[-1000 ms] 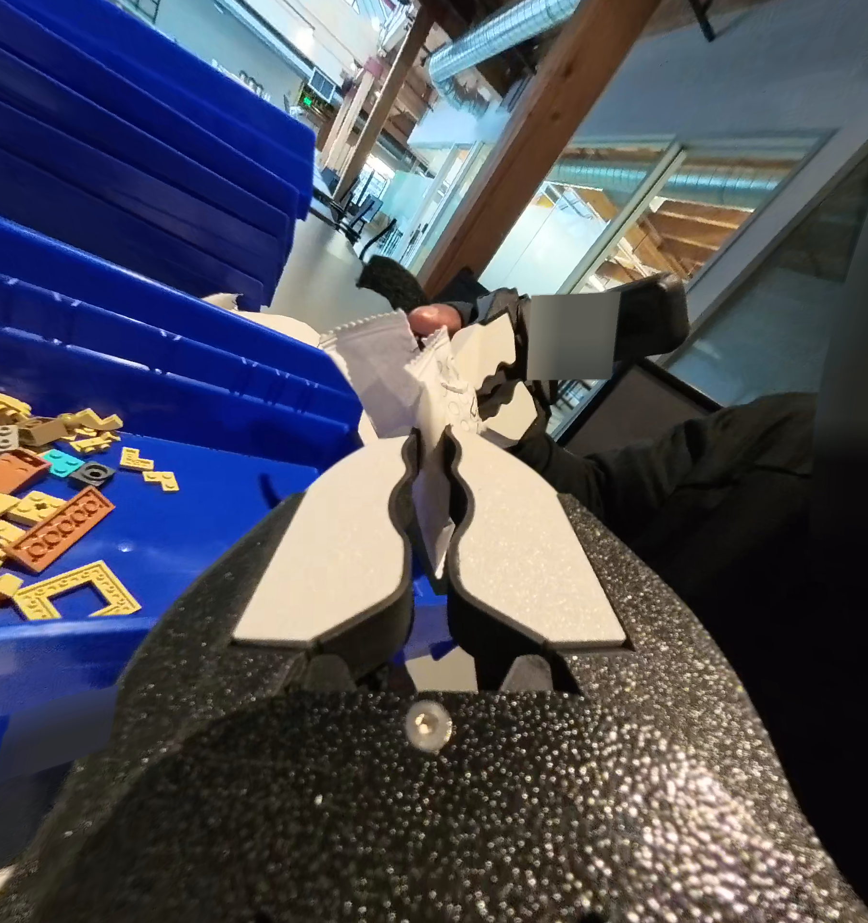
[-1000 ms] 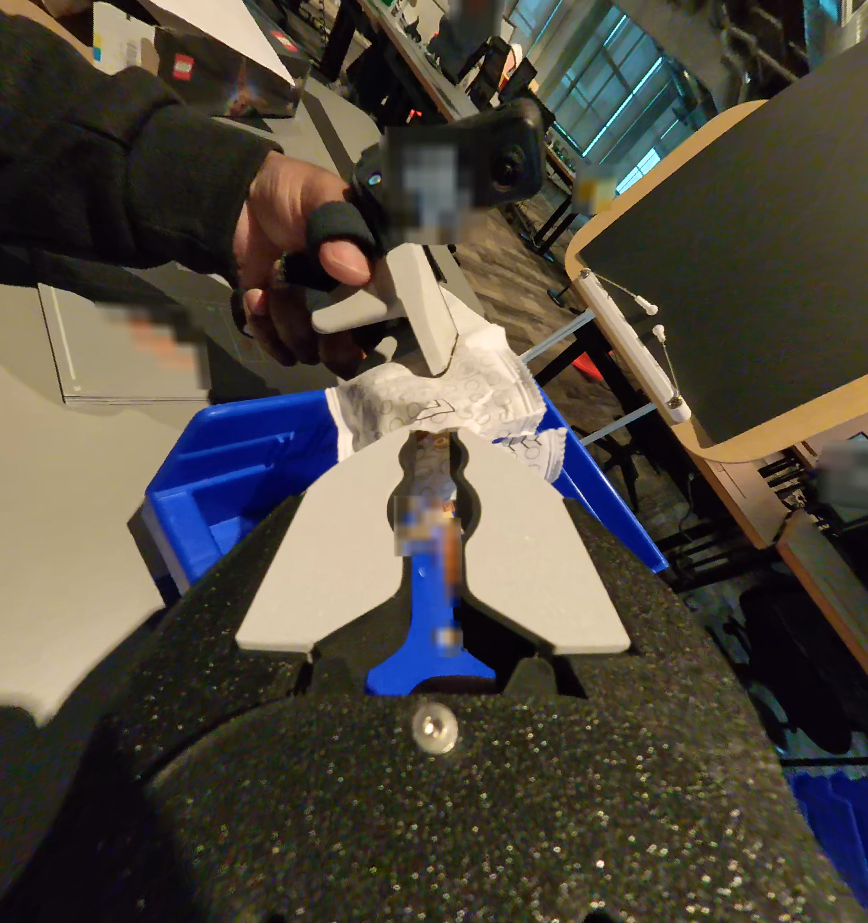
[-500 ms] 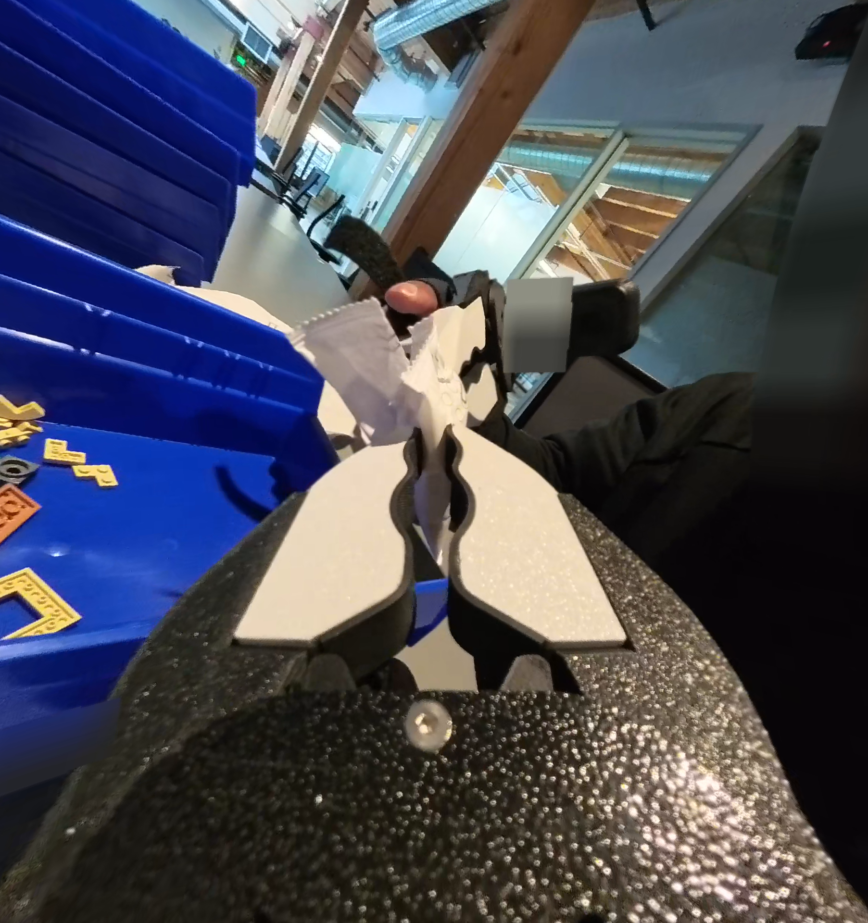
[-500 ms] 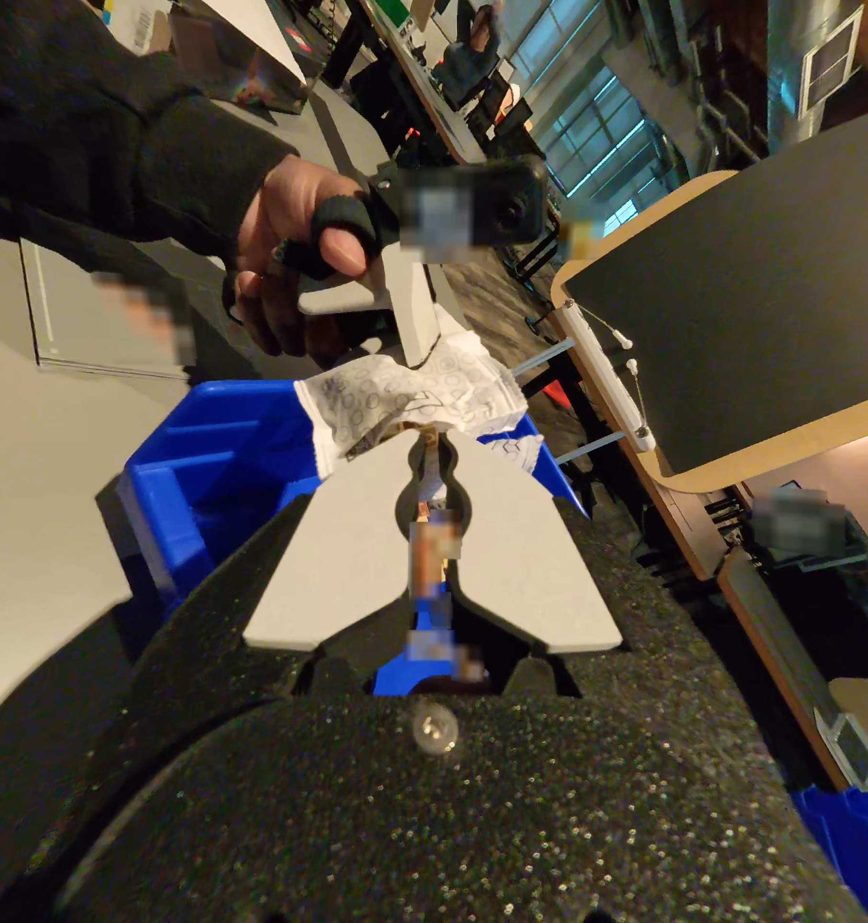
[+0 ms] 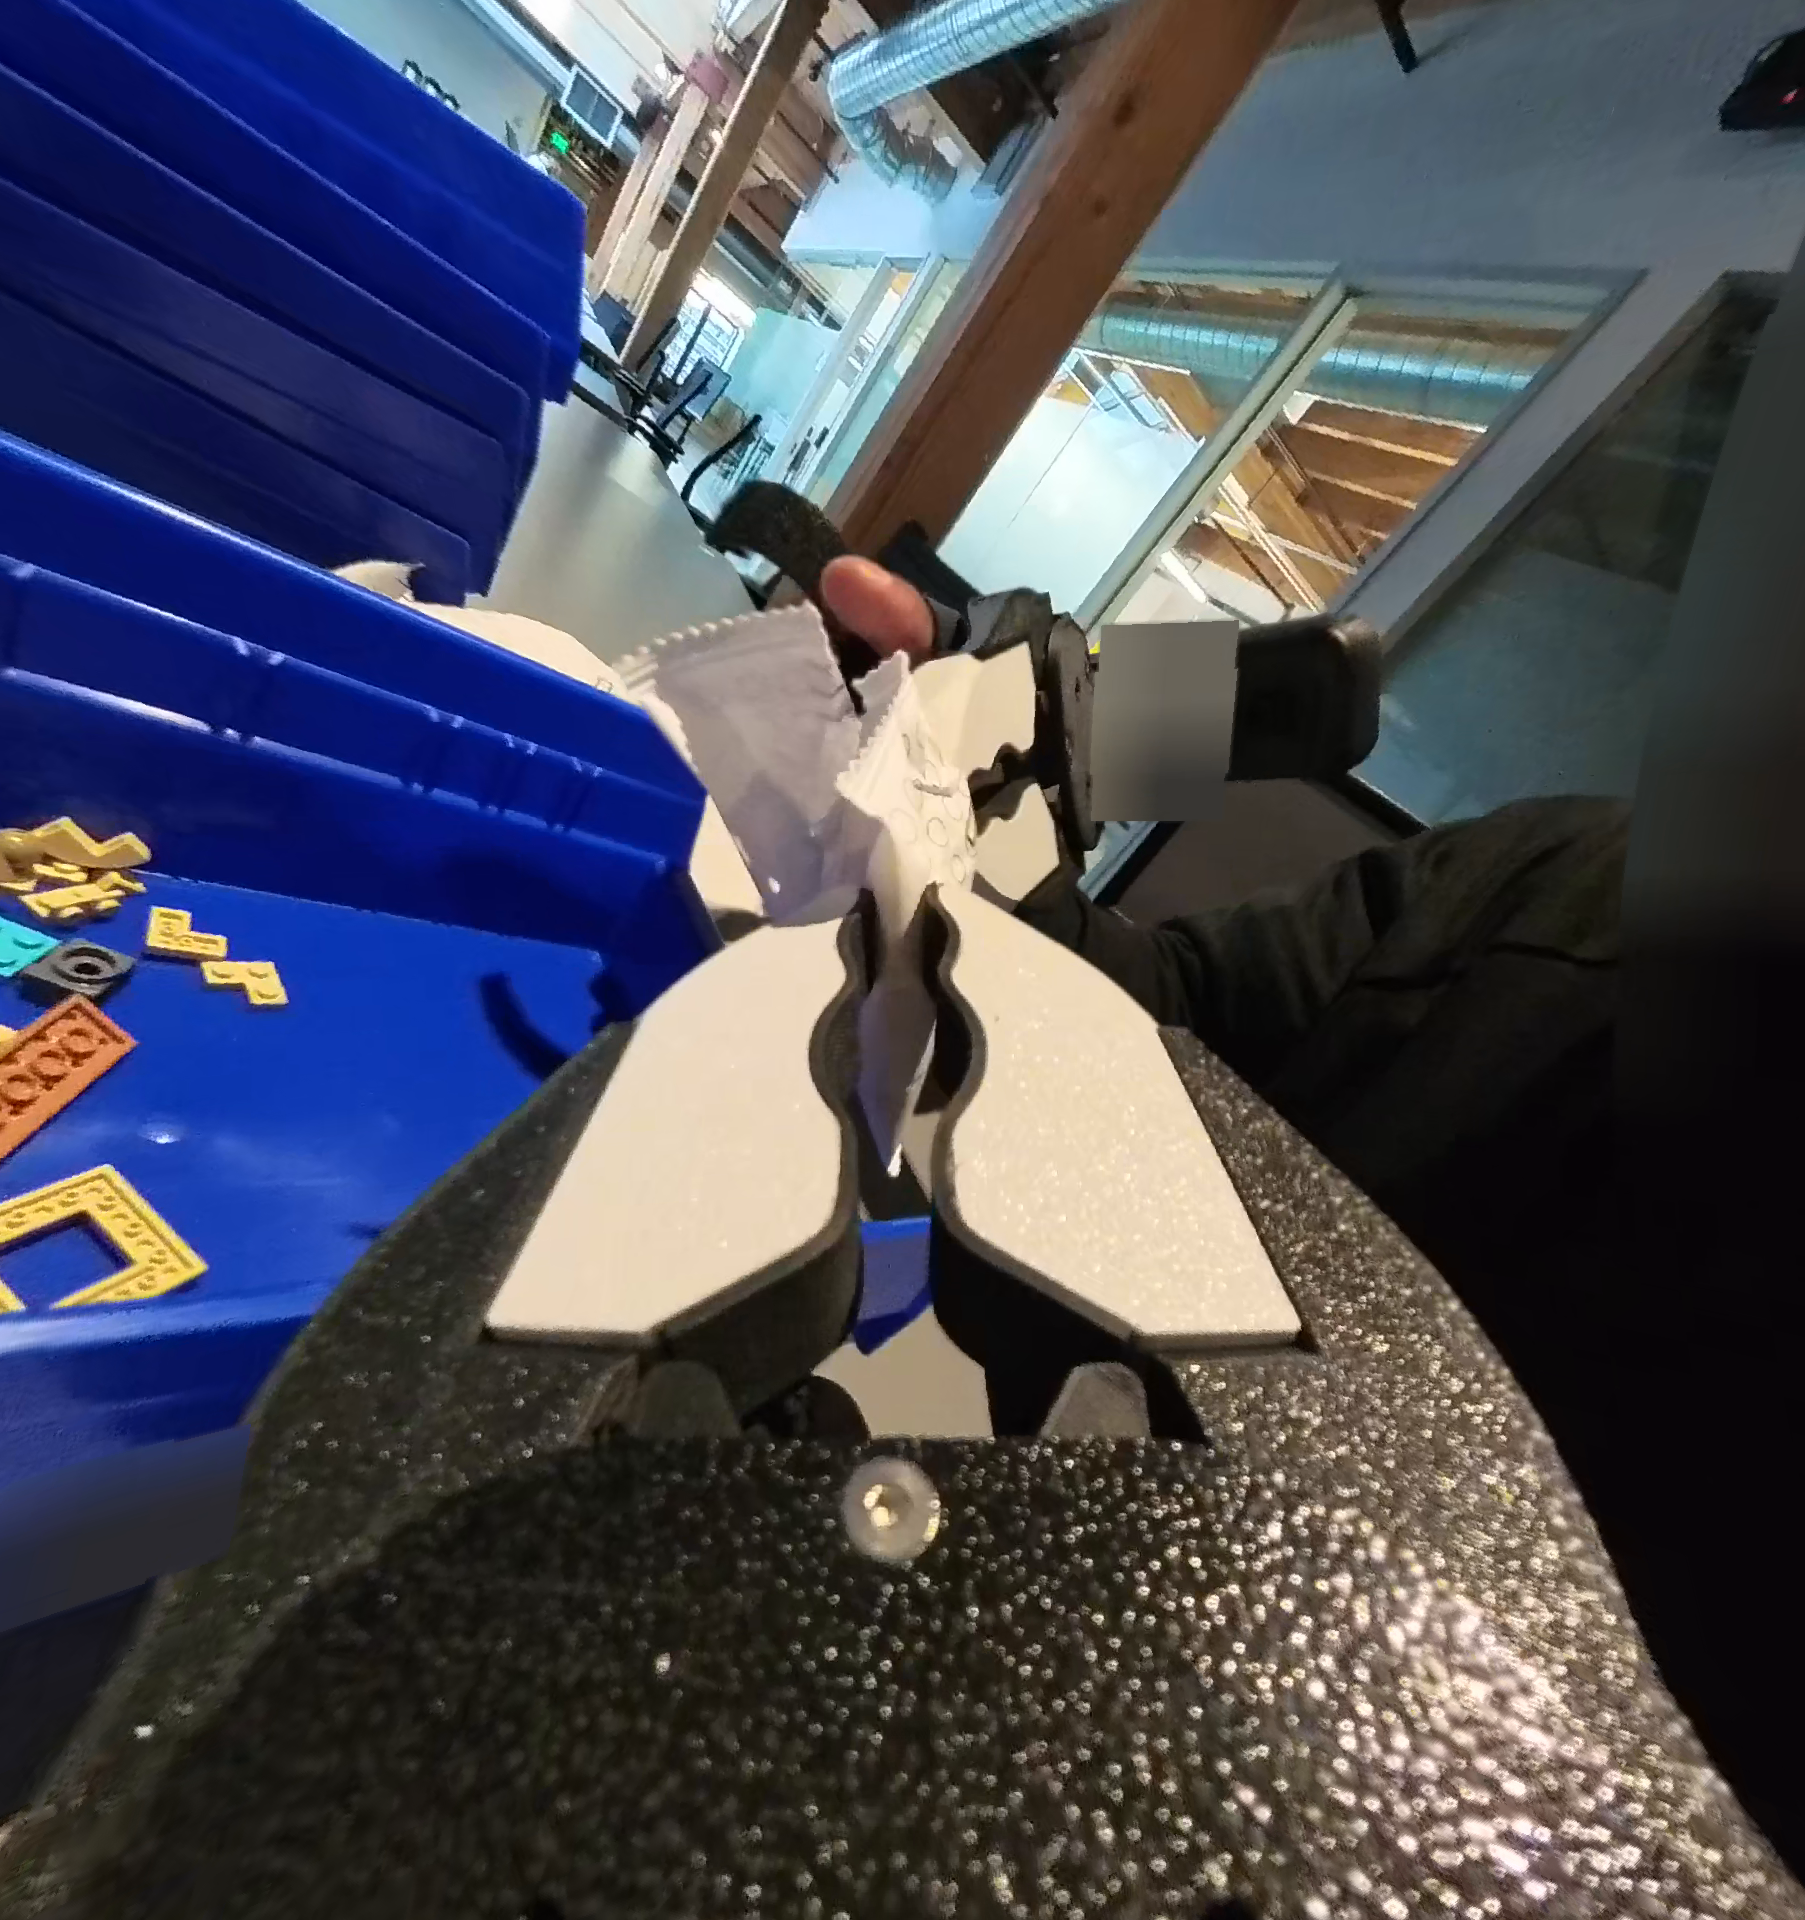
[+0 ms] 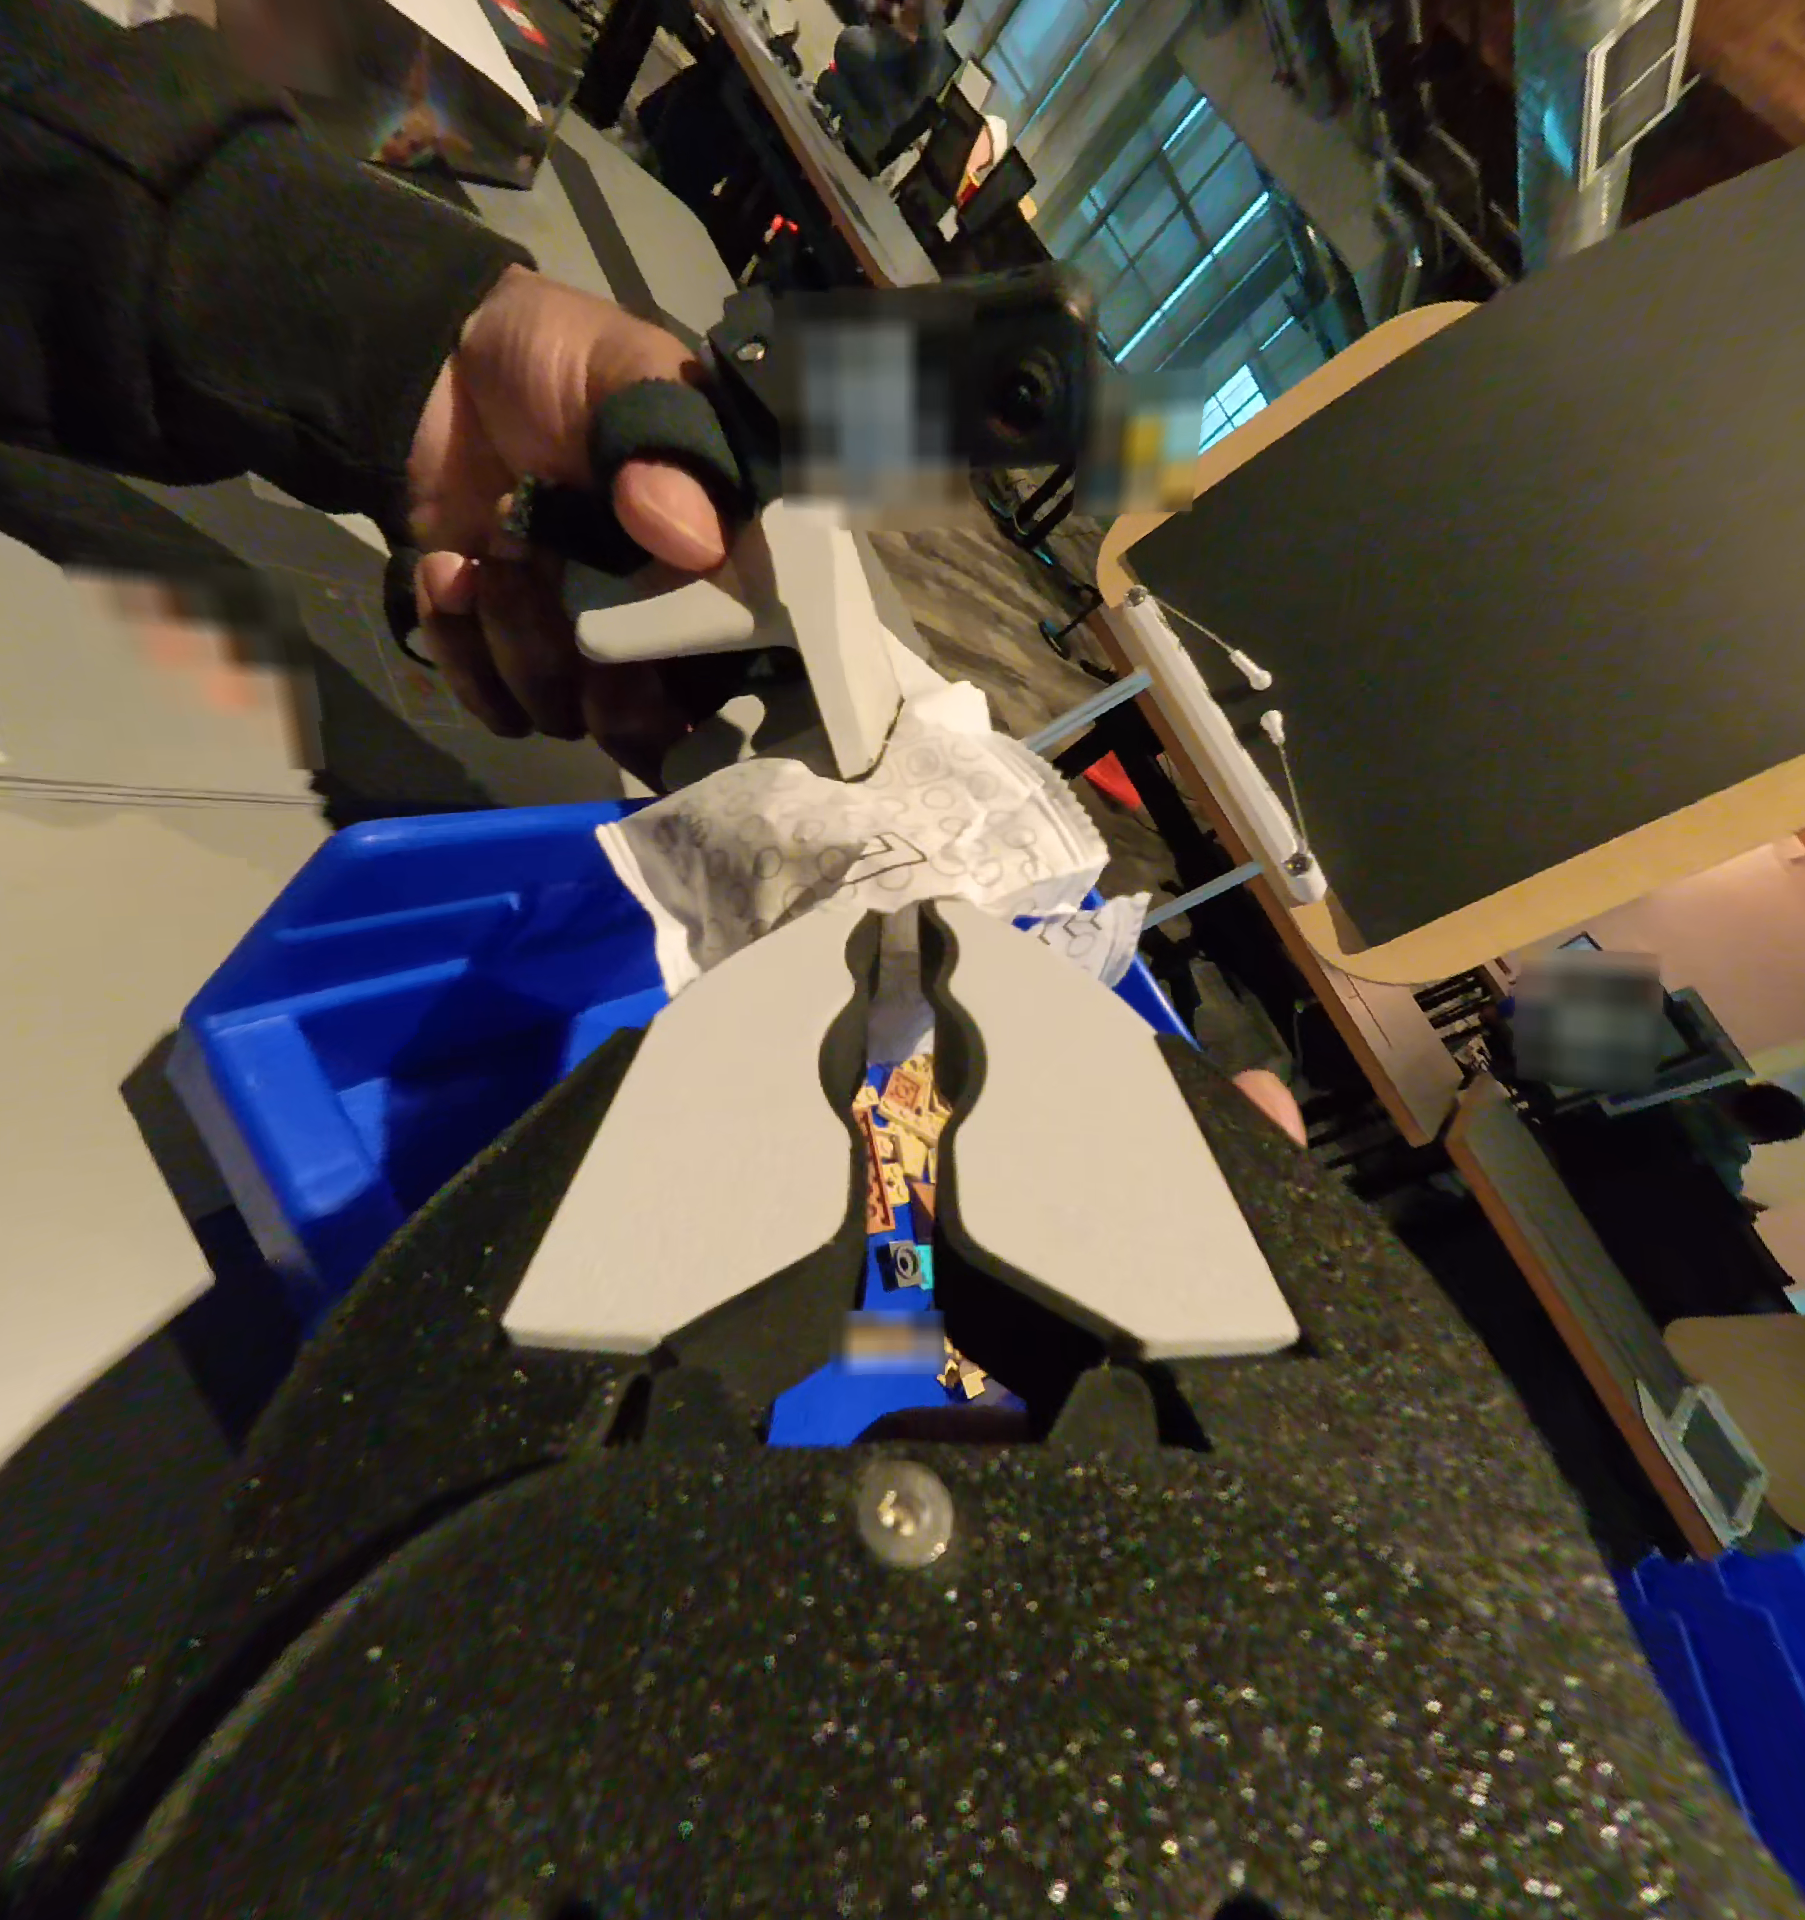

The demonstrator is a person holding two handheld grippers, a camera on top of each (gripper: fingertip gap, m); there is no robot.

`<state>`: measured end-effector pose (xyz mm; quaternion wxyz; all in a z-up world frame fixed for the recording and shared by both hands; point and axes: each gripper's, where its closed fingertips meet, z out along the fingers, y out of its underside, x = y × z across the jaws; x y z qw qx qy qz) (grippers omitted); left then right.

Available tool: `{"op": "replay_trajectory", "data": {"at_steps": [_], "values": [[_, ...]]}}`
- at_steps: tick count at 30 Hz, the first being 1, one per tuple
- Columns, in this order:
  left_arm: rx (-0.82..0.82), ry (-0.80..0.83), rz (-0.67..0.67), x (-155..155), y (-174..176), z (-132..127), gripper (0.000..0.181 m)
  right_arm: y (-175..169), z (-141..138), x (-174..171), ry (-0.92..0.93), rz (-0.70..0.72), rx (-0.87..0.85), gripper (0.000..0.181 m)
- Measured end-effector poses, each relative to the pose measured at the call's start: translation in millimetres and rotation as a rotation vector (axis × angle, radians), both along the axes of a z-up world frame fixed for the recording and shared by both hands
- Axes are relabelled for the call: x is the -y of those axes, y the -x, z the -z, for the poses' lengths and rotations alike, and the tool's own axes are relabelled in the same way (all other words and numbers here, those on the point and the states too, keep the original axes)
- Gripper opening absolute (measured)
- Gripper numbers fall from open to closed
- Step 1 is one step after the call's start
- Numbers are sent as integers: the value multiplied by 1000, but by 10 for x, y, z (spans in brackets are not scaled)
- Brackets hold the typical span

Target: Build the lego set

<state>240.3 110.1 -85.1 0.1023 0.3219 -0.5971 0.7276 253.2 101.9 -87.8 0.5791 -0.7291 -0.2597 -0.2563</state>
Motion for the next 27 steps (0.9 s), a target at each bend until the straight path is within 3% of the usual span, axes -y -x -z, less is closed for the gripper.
{"op": "replay_trajectory", "data": {"at_steps": [21,27], "values": [[-8,21,-72,-83,-98,-18,8,-80,-19,-44,-50,59,-84,21],[68,-15,-125,-109,-151,-35,8,-120,-25,-44,-46,95,-76,23]]}}
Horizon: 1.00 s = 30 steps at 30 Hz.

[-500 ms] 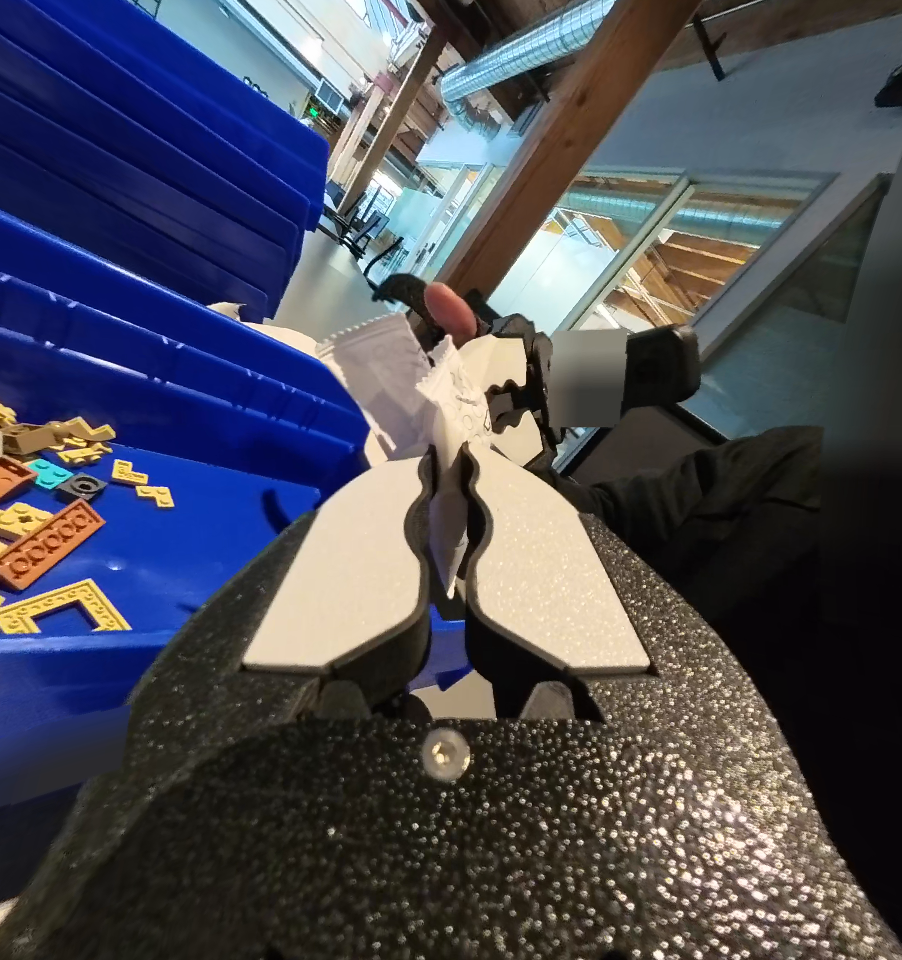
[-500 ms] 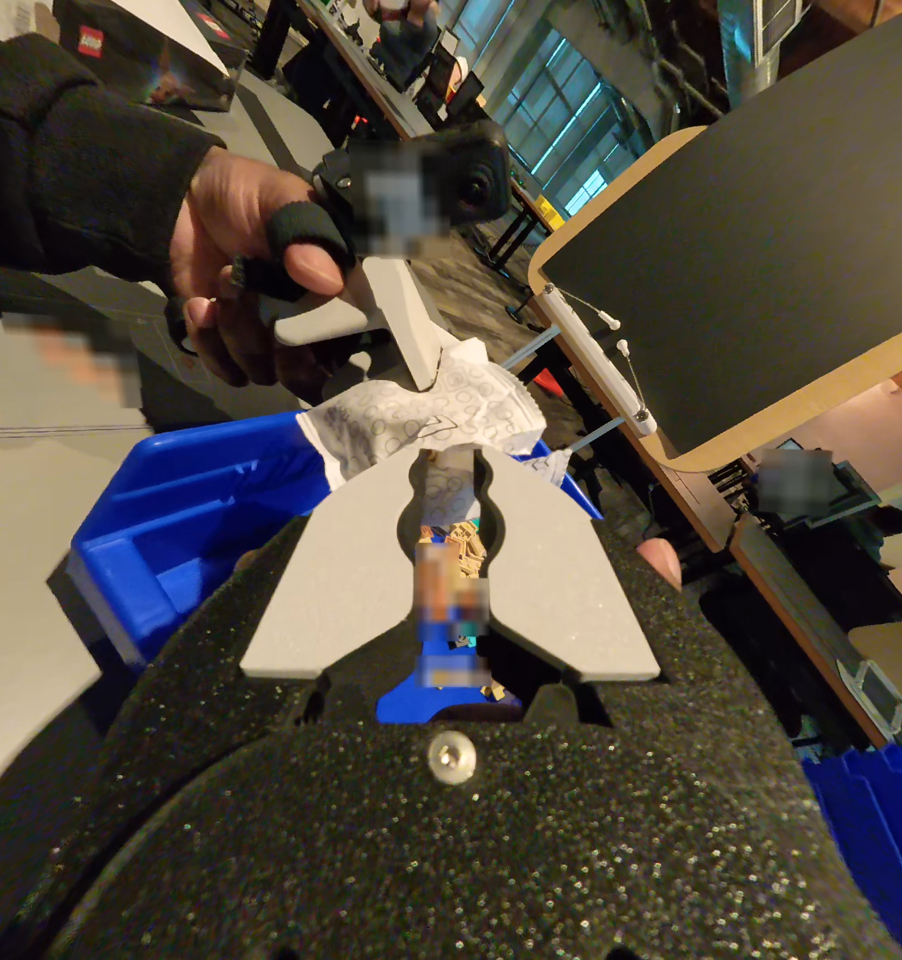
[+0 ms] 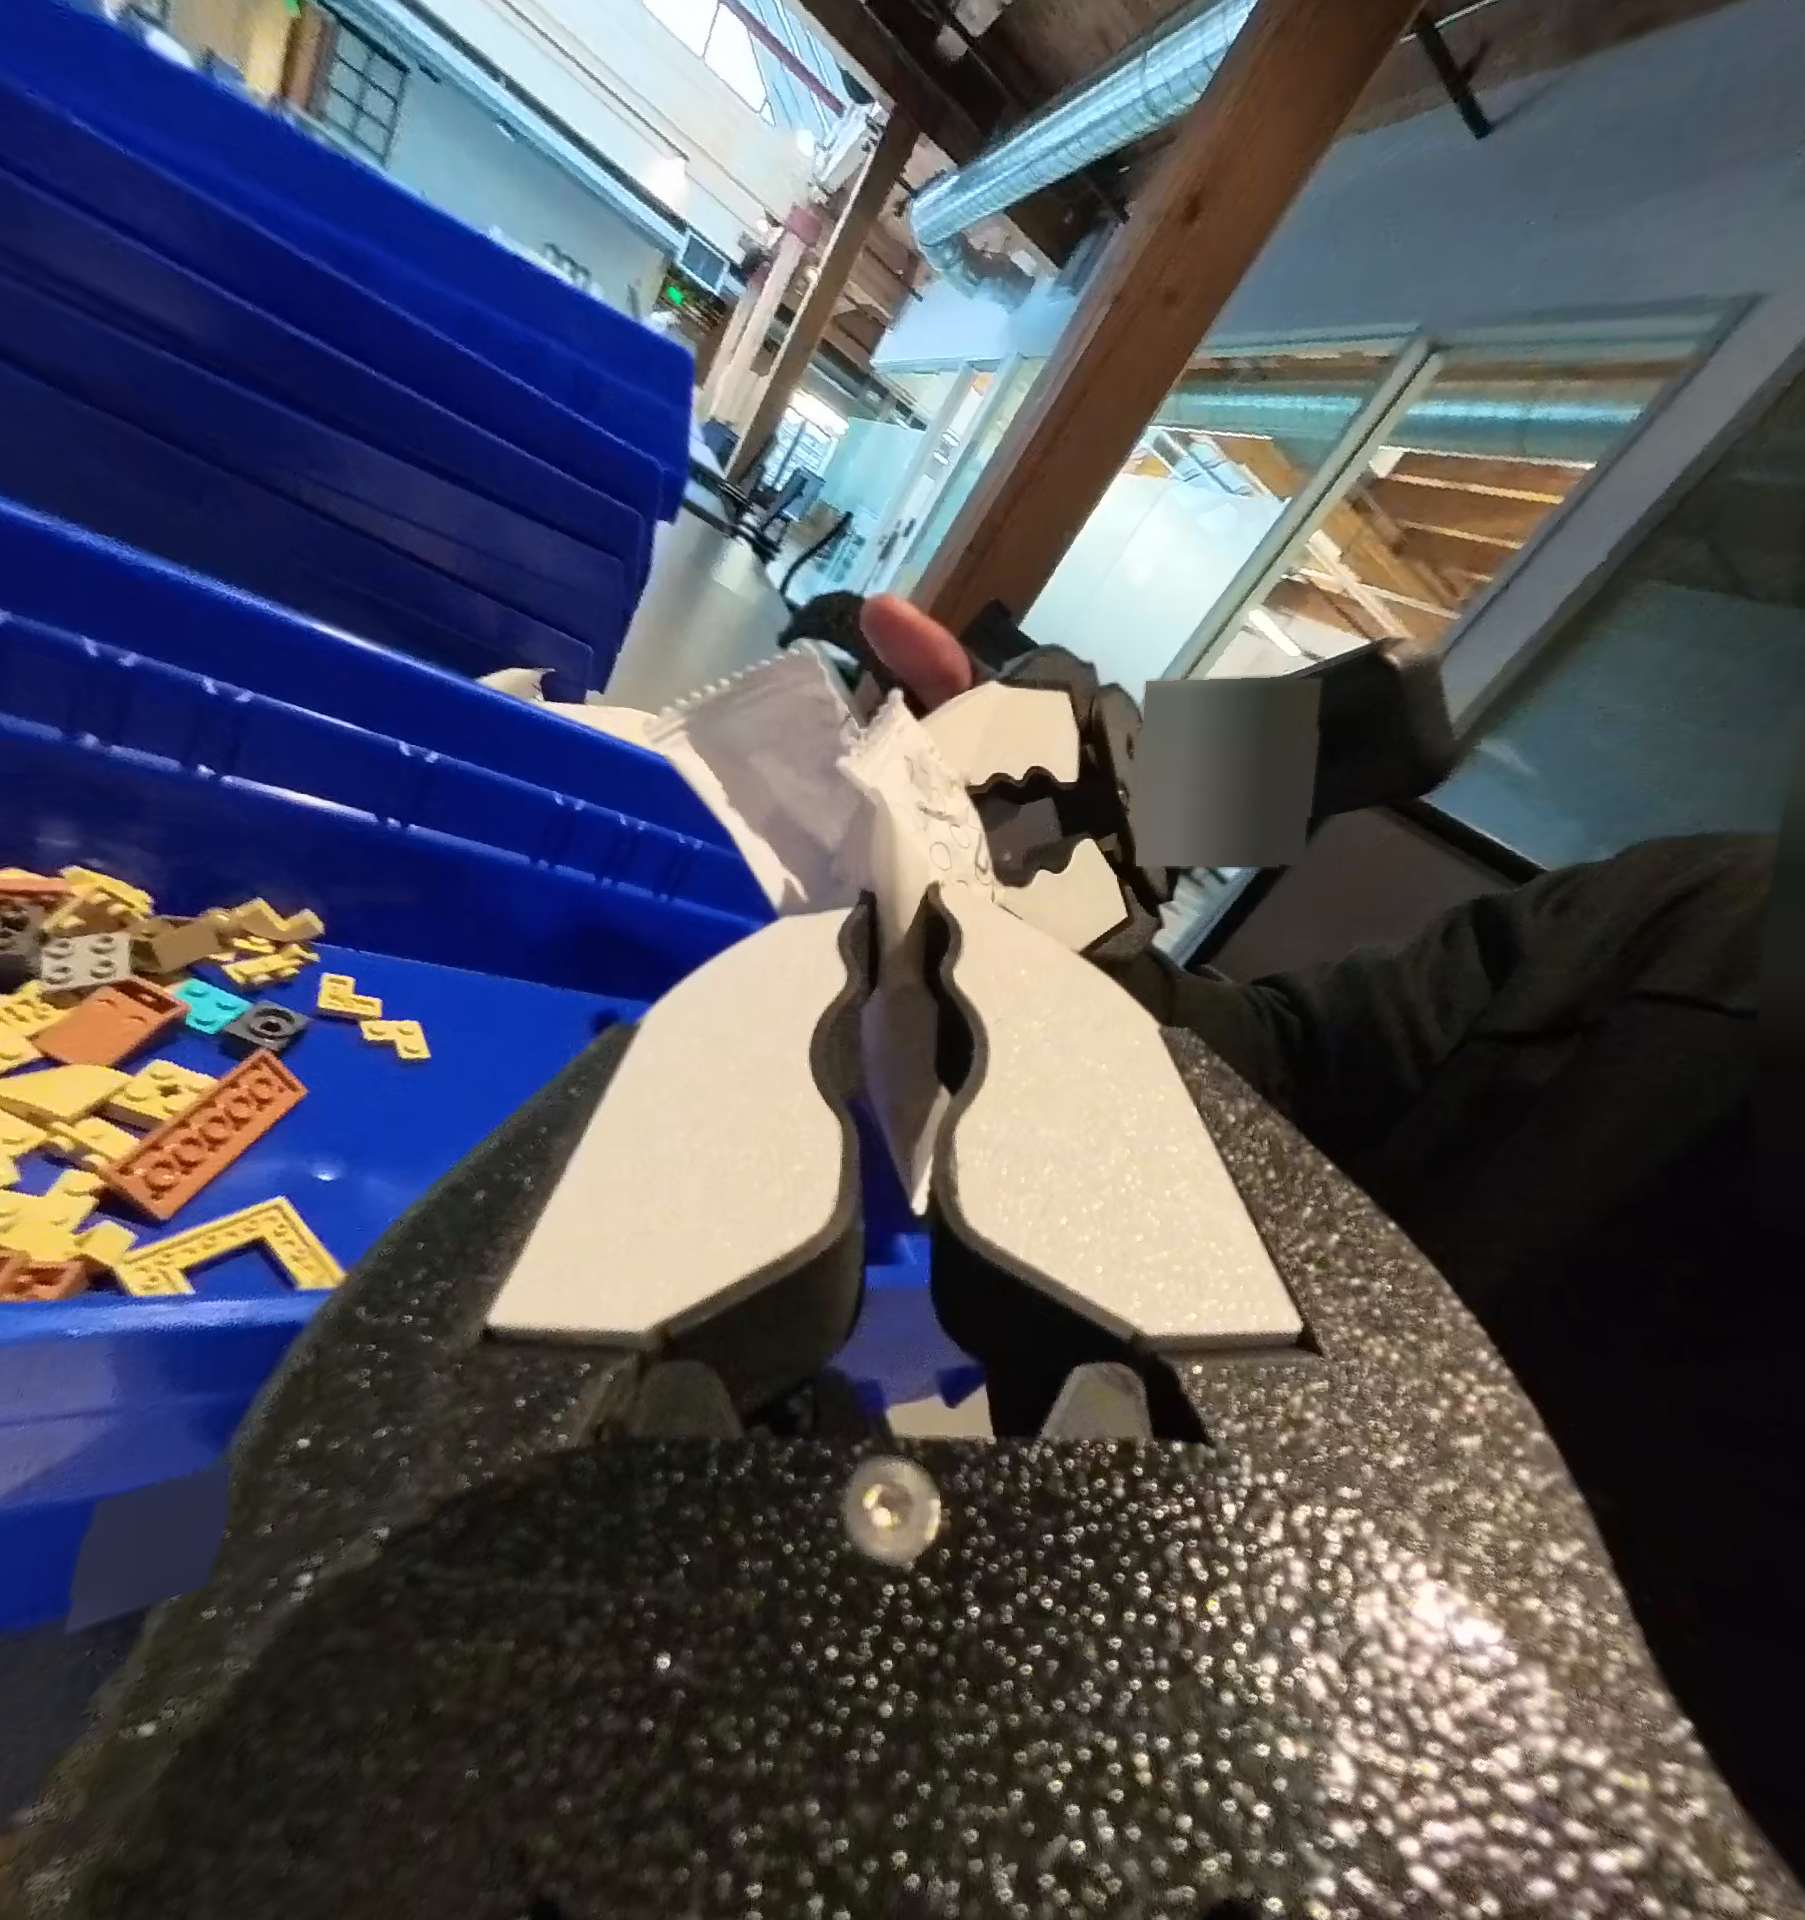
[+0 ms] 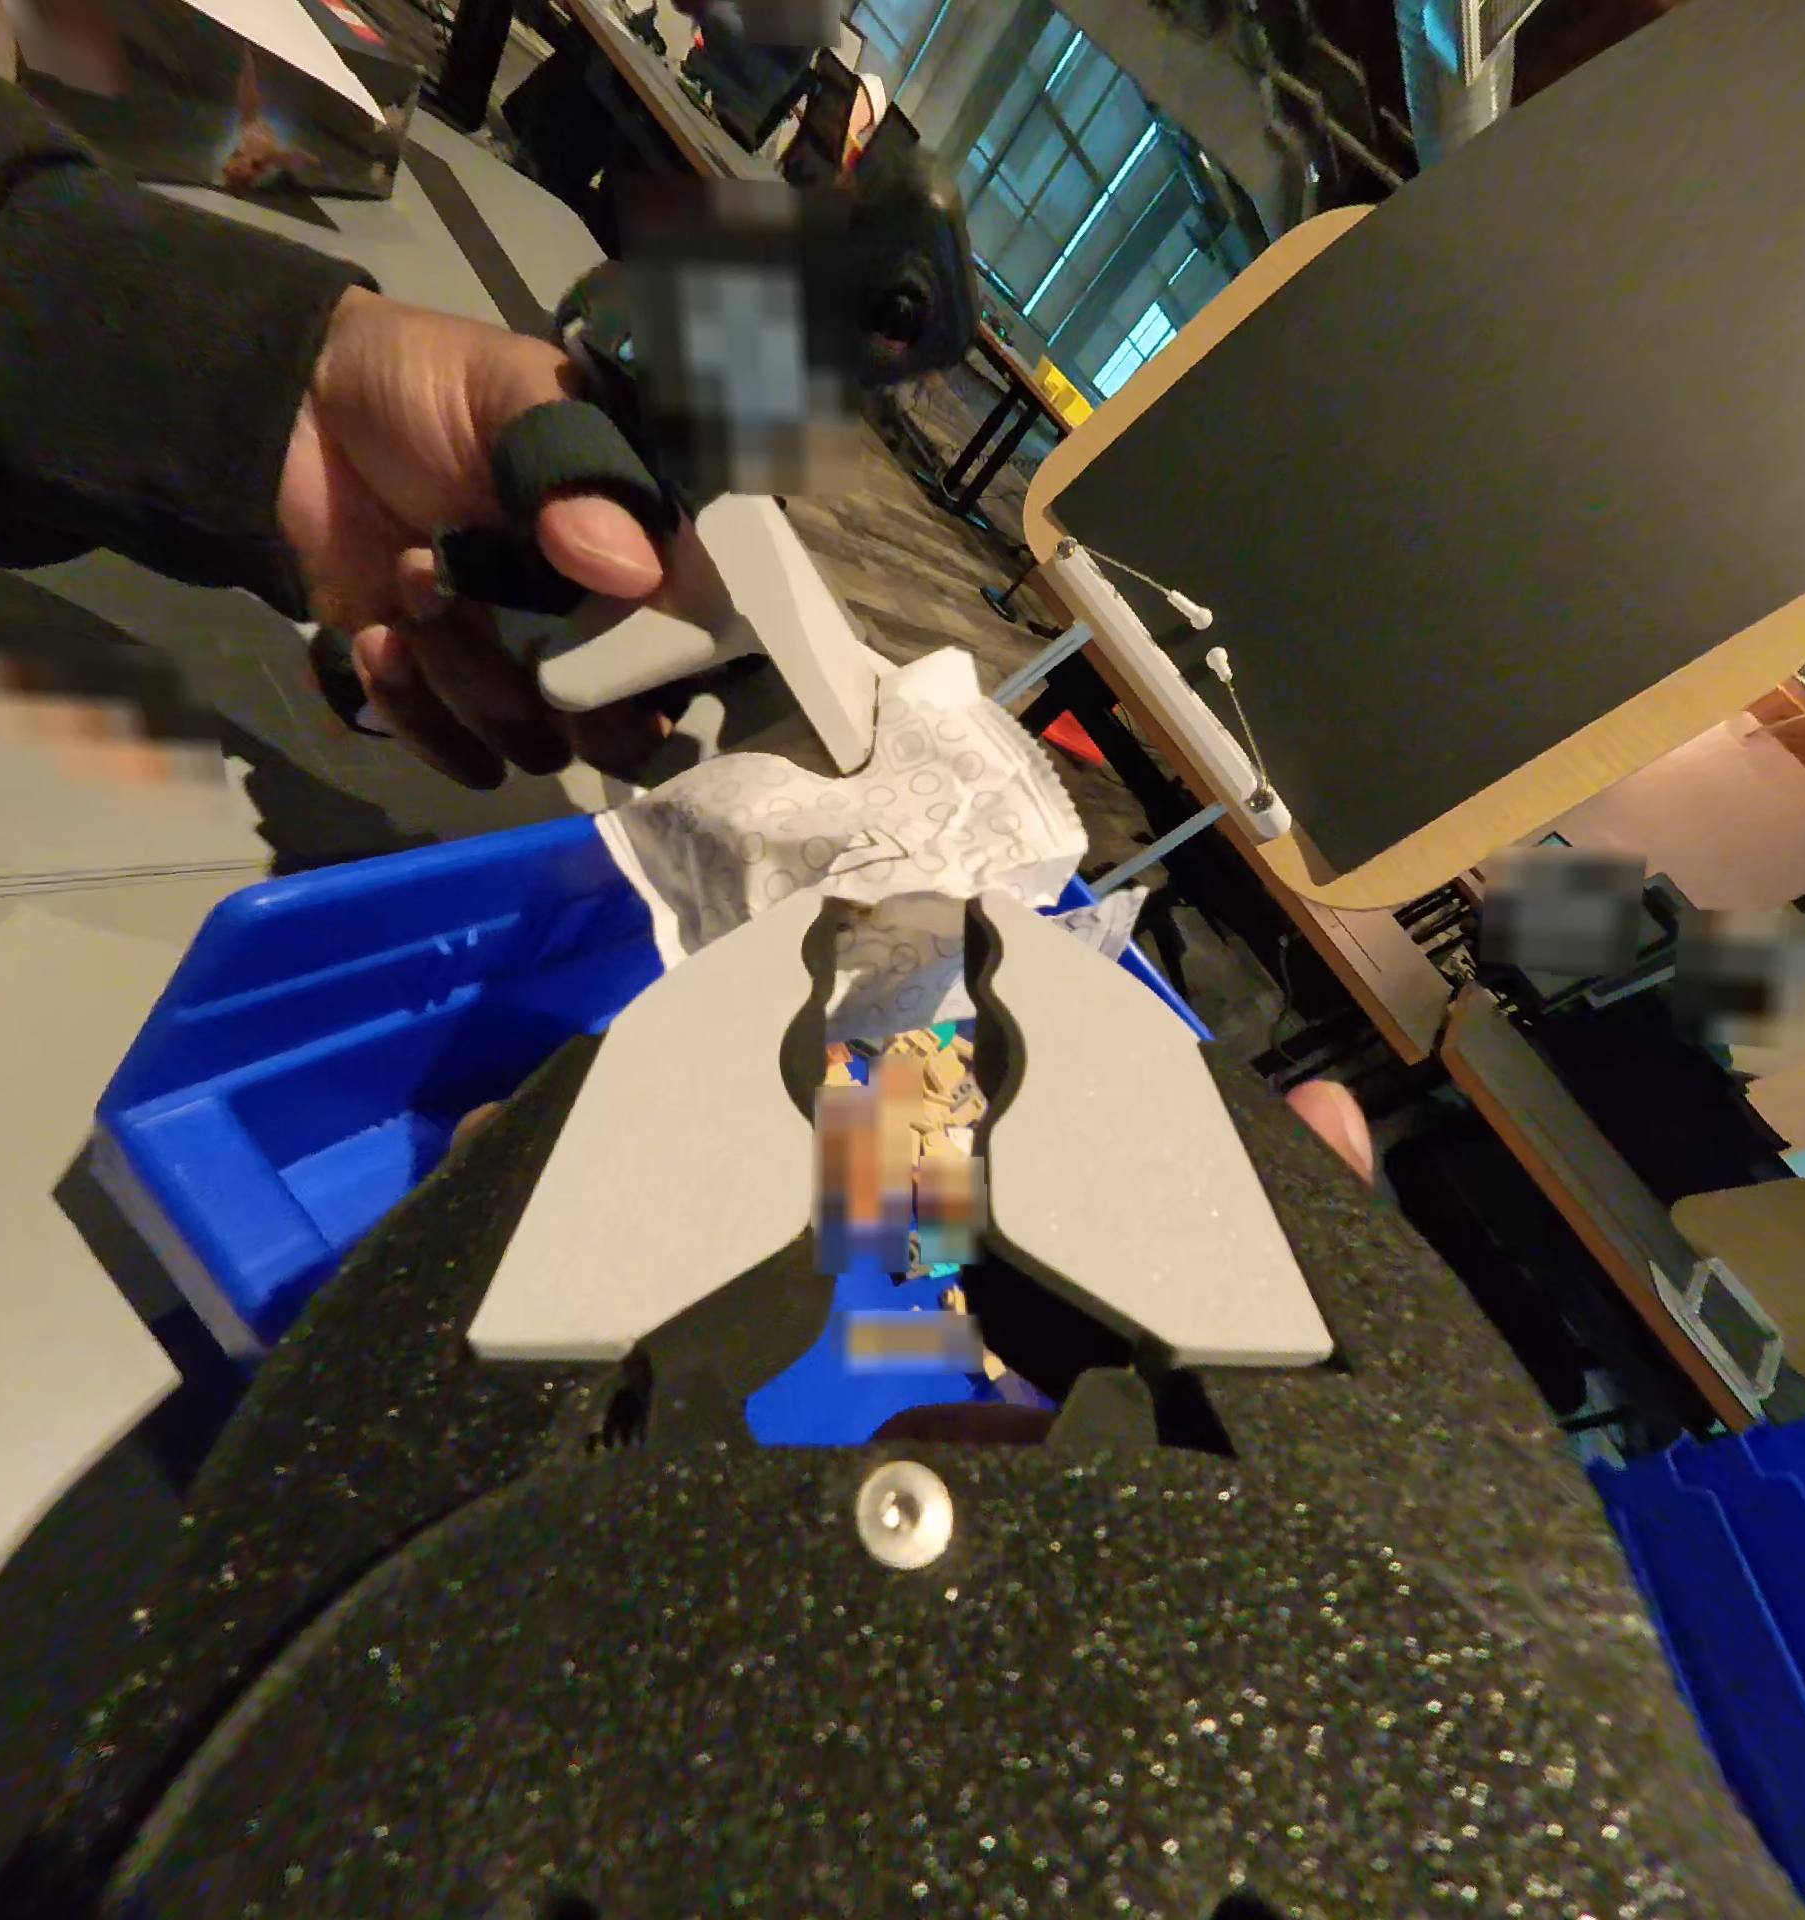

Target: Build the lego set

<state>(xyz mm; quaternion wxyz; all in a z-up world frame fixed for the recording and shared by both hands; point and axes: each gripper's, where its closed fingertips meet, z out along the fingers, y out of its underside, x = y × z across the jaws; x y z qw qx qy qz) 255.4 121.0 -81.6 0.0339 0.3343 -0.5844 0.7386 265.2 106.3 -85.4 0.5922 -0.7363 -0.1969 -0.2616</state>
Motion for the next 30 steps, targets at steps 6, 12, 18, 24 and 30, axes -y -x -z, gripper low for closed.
{"op": "replay_trajectory", "data": {"at_steps": [6,12,18,24,30], "values": [[27,-156,-87,-29,-77,50,8,-123,158,89,144,58,29,51],[24,-387,-111,-32,-100,32,8,-137,294,203,249,70,17,57],[-36,-661,10,135,-116,299,8,-190,41,353,145,39,-169,56],[-128,-987,179,253,-147,598,8,-367,81,404,138,117,-247,53],[-163,-1273,320,318,-182,829,9,-347,472,372,299,105,-400,45]]}}
